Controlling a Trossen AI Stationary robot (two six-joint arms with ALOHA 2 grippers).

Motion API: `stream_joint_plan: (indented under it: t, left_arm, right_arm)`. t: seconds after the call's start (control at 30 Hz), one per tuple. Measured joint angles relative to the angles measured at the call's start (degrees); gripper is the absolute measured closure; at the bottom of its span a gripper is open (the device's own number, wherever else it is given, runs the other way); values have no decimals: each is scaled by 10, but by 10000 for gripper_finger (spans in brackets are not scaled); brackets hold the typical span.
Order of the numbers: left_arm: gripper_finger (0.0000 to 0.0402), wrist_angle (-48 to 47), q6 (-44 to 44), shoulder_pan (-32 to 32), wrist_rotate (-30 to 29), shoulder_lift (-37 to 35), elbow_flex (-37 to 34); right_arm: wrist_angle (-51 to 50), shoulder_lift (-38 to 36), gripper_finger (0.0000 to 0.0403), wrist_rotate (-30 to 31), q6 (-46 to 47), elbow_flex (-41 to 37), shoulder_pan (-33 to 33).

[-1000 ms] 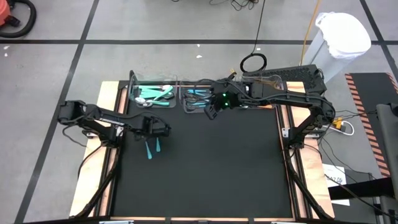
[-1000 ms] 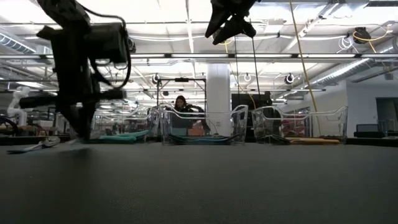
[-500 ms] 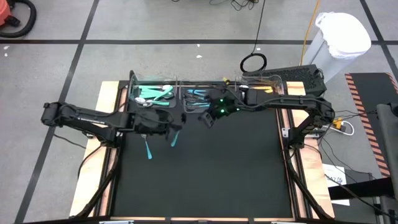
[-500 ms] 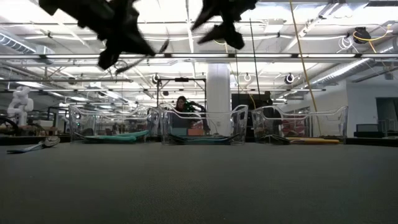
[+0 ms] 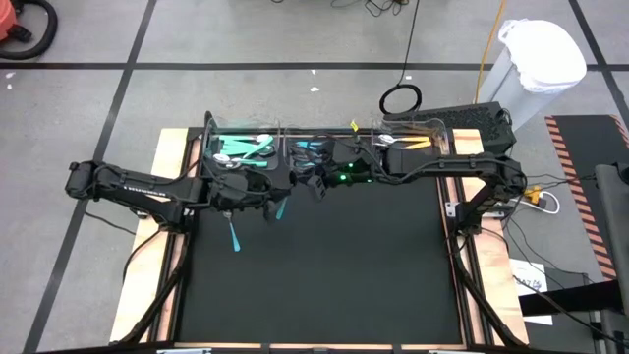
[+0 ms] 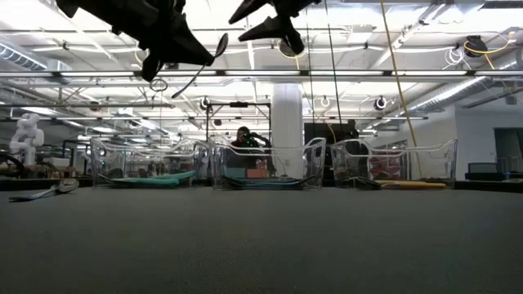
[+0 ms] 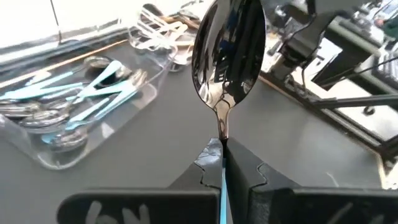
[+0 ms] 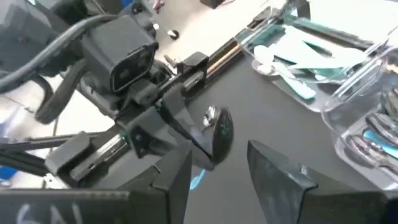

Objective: Sort silverware by color (type)
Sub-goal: Put the blue spoon into the middle transparent bin

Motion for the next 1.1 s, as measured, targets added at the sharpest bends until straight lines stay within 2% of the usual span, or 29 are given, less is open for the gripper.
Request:
stream_joint_plan:
  t: [0.2,0.4,0.5,0.6,0.67,0.7,0.87,1.1]
  left_arm:
    - [400,26,57,0,-5,0,0]
    - [400,24,60,0,-6,1,0]
    - [400,25,60,0,-8,1,0]
    - [396,24,55,0,-8,1,0]
    - [385,25,55,0,-7,1,0]
    - [377,25,55,0,-7,1,0]
    - [325,10,54,0,-12,-3,0]
    - [253,-115,-11,0,-29,-46,0]
  right_arm:
    - [41,33,250,3,-14,0,1]
    - [48,51,253,35,-17,0,1]
    - [46,51,279,45,-24,0,1]
    - [46,50,337,44,-41,0,1]
    - [45,50,382,45,-58,0,0]
    - [46,50,389,44,-64,0,-1]
    - [14,49,396,56,-57,0,-10]
    - [-92,3,397,167,-45,0,-31]
